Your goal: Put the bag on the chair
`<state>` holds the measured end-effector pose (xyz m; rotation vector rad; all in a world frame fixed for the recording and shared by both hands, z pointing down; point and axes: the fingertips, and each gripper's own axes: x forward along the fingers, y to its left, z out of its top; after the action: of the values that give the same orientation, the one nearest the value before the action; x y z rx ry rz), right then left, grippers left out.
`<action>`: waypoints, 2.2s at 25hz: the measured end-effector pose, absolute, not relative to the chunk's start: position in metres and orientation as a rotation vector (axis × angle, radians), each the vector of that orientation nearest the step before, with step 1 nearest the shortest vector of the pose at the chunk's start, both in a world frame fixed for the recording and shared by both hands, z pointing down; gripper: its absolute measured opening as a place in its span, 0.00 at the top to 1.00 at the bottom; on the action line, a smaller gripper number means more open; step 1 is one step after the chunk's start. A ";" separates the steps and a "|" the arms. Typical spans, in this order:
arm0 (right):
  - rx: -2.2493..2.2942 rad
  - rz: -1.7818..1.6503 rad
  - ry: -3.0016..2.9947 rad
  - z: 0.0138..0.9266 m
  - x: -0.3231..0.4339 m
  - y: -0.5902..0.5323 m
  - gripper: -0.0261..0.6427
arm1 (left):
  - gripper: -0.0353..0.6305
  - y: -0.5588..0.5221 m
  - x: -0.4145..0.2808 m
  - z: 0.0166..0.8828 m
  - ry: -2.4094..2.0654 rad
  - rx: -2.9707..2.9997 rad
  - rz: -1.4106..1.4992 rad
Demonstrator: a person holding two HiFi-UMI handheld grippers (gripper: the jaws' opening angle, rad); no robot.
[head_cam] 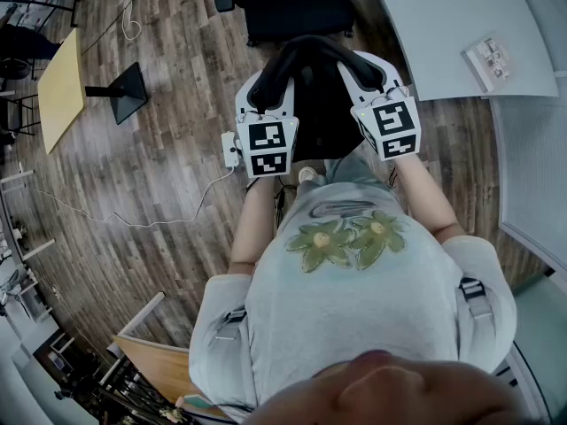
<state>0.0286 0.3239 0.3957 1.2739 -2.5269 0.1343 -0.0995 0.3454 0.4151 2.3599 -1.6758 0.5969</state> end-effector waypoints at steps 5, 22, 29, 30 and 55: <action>1.261 0.124 -2.529 0.395 0.031 0.311 0.83 | 0.66 0.334 -0.098 0.414 -1.676 2.351 0.597; 1.216 0.155 -2.547 0.409 0.080 0.249 0.83 | 0.67 0.271 -0.049 0.429 -1.629 2.356 0.628; 1.183 0.152 -2.581 0.404 0.097 0.215 0.83 | 0.68 0.241 -0.031 0.424 -1.663 2.348 0.621; 1.180 0.145 -2.586 0.402 0.099 0.210 0.83 | 0.68 0.237 -0.029 0.421 -1.668 2.349 0.617; 1.229 0.206 -2.503 0.422 0.064 0.059 0.83 | 0.69 0.080 -0.065 0.446 -1.503 2.381 0.623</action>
<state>0.0642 0.0589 0.4217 1.2291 -2.5031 0.2062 -0.0648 0.0797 0.4462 2.3809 -1.5034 0.6231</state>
